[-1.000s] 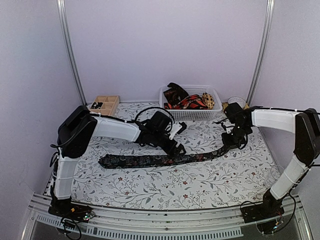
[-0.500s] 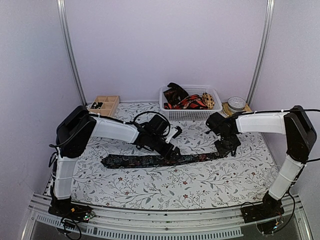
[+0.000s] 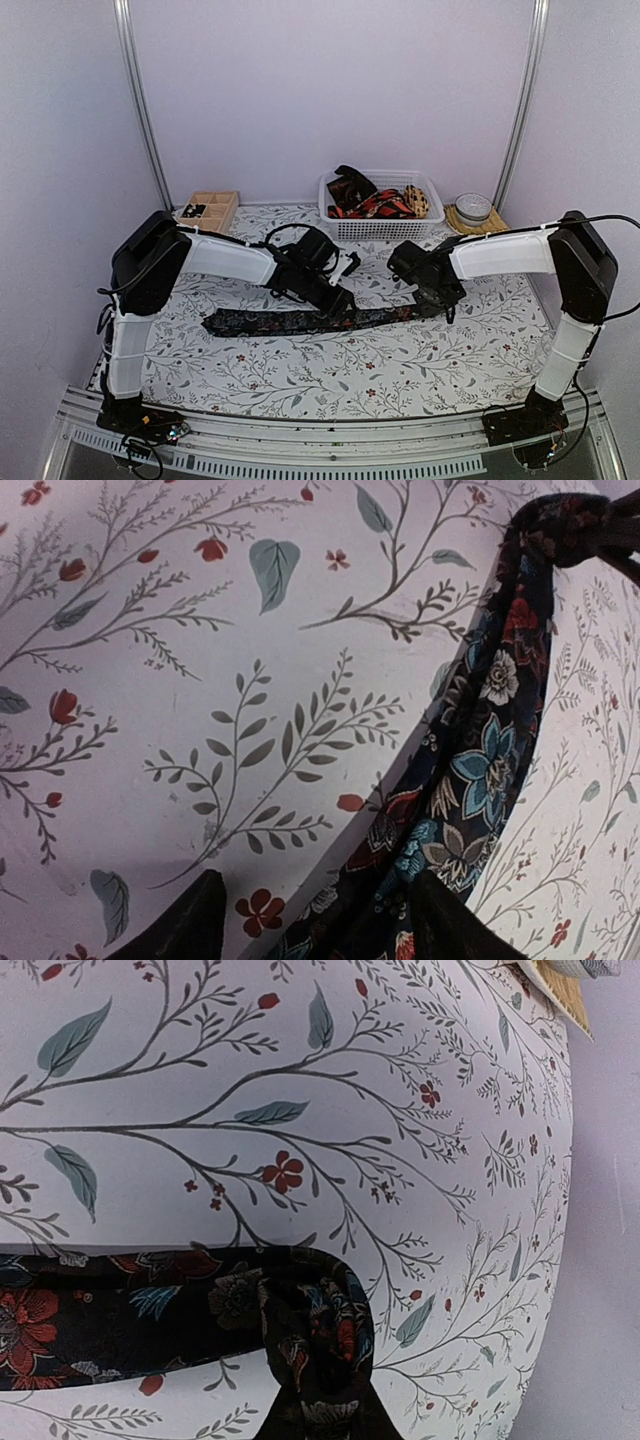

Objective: Roll the ties
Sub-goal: Roll the tie at the center of the board.

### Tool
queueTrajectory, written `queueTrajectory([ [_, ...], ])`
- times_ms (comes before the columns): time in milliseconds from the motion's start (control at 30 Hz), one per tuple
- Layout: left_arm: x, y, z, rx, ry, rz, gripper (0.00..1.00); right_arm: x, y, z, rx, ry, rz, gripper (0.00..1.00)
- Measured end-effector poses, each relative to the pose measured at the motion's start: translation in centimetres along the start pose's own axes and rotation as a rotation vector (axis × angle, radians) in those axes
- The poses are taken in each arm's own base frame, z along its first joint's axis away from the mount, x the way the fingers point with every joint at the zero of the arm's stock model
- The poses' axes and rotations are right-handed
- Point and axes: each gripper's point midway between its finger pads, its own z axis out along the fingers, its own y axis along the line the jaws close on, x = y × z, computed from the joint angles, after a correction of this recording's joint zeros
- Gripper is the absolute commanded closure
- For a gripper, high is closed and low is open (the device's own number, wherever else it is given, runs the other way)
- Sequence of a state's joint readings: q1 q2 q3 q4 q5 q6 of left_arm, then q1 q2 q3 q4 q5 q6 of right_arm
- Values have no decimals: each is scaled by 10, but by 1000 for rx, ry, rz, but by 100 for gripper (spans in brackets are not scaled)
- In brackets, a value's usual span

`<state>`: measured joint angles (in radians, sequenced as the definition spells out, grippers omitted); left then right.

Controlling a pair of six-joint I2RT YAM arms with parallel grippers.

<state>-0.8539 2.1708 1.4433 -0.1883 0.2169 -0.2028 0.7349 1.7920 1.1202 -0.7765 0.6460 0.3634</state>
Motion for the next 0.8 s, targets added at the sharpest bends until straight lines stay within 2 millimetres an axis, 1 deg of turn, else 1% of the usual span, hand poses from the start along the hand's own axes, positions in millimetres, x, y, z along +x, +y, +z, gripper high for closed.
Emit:
queueTrajectory([
  [200, 2, -2, 0, 12, 7, -13, 46, 2, 17, 2, 19, -17, -25, 89],
  [300, 3, -2, 0, 17, 9, -15, 46, 2, 21, 2, 16, -23, -24, 89],
  [467, 3, -3, 0, 24, 10, -15, 46, -2, 29, 1, -19, -34, -8, 82],
  [533, 3, -4, 0, 27, 11, -16, 46, -3, 35, 1, -48, -35, -1, 79],
  [800, 3, -4, 0, 31, 12, -18, 46, -4, 57, -1, -167, -31, 3, 65],
])
